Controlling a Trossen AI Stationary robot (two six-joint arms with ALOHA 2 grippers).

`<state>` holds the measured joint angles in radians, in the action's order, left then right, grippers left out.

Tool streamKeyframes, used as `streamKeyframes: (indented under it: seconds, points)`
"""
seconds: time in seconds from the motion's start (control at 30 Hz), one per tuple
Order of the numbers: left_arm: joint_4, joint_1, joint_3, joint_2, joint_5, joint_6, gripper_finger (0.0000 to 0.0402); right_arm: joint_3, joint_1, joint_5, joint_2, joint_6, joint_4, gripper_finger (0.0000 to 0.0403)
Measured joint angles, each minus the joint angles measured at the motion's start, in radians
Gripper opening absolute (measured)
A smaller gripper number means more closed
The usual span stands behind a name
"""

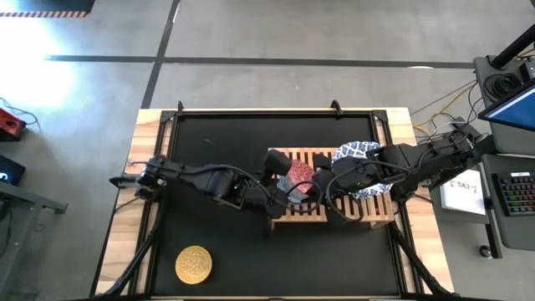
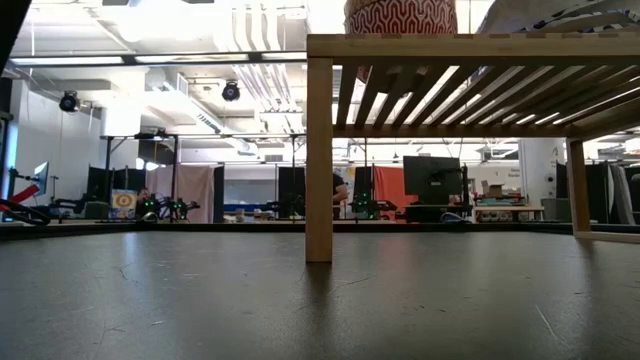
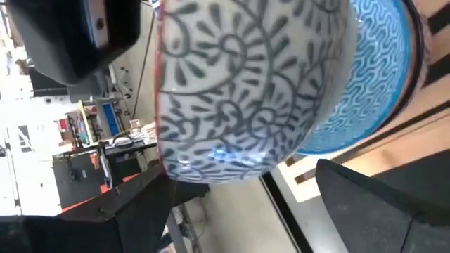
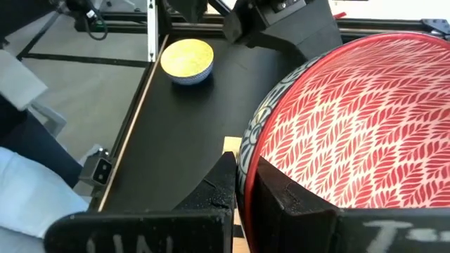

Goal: Place and stack bowls onto a shelf
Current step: Stack the small gray and orange bowl on top of the small yellow and blue bowl

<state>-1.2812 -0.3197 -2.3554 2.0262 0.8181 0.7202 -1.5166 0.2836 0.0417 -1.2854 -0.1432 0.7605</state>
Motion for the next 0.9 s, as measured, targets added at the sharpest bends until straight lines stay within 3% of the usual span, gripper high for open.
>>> streamKeyframes:
  seconds: [0.1, 0.4, 0.9]
  points:
    - [0.007, -0.006, 0.000, 0.000, 0.014, -0.008, 0.0320, 0.000, 0.000, 0.005, 0.000, -0.003, -0.001, 0.0013]
    - [0.024, -0.022, -0.001, -0.005, 0.234, -0.037, 0.0320, 0.000, -0.008, 0.065, 0.000, -0.023, 0.039, 0.0013]
    - [-0.021, -0.059, -0.001, -0.108, 0.222, -0.604, 0.0320, 0.003, -0.010, 0.075, -0.080, -0.003, 0.070, 0.0013]
